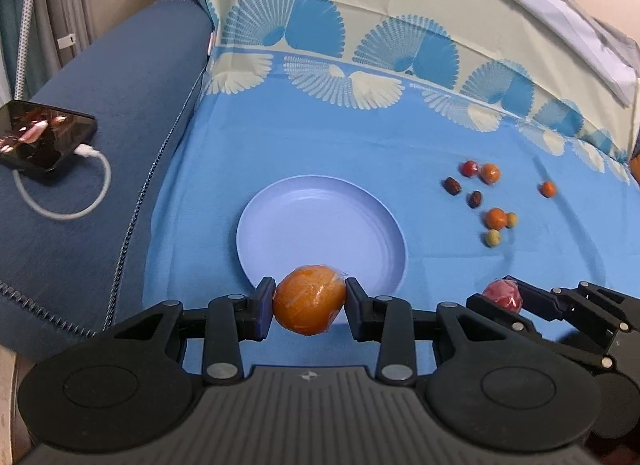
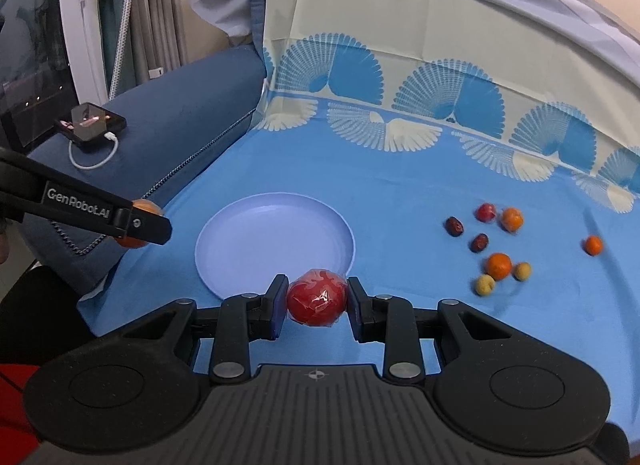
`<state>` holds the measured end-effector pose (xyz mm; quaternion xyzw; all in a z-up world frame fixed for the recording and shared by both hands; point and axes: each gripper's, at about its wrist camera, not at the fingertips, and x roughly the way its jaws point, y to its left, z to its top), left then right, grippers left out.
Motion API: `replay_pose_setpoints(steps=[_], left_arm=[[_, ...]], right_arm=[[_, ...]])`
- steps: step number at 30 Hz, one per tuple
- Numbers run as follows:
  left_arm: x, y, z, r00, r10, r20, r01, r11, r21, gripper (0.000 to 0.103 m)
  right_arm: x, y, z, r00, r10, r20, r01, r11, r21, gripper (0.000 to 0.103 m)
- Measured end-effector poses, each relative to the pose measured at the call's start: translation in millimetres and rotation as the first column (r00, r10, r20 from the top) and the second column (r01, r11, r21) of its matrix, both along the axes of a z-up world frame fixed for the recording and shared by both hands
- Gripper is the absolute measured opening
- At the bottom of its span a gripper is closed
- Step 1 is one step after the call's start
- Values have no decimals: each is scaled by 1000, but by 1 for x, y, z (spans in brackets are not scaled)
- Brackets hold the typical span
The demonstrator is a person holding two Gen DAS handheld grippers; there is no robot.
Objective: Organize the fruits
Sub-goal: 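Carry both fruits to the purple plate and open both tools to release them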
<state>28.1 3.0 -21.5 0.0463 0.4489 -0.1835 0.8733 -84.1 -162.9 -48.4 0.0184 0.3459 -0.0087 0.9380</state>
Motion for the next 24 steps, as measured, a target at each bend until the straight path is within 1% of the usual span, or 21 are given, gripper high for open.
replay_pose_setpoints(steps=[4,10,16,17,18,19,20,21,22,23,24], left_arm=[[28,-11,-18,1000,-3,-13,4,999,40,41],[68,-24,-50,998,-20,-56,25,996,81,41],[99,-33,-78,996,-31,-82,42,991,128,41],[103,-33,-82,996,-33,-87,44,990,130,41],[106,-34,-83,995,-37,-90,48,991,125,43],[109,-33,-83,995,-45,-90,55,993,109,59],[111,-32,-80,995,-53,-85,61,994,86,72],[111,-31,-76,996,-53,-71,58,996,68,98],[109,-28,-68,999,-38,-29,40,998,50,103],[105,-25,-62,1000,-24,6,24,999,41,103],[103,-23,-56,999,-24,28,23,999,41,103]], right_arm=[[29,2,-13,999,20,-26,-20,1000,-8,33],[70,9,-41,994,59,-89,-61,998,-22,33],[108,23,-70,980,134,-149,-143,988,-58,33],[113,24,-74,978,141,-156,-152,986,-63,33],[117,24,-77,974,147,-170,-160,985,-64,33],[122,24,-80,972,151,-180,-165,984,-62,33],[127,24,-82,969,156,-192,-170,984,-57,41],[131,22,-83,968,156,-199,-169,984,-52,51],[134,20,-82,970,142,-198,-156,986,-52,70],[135,18,-79,976,118,-181,-130,990,-56,84],[134,16,-74,983,100,-156,-109,992,-56,87]])
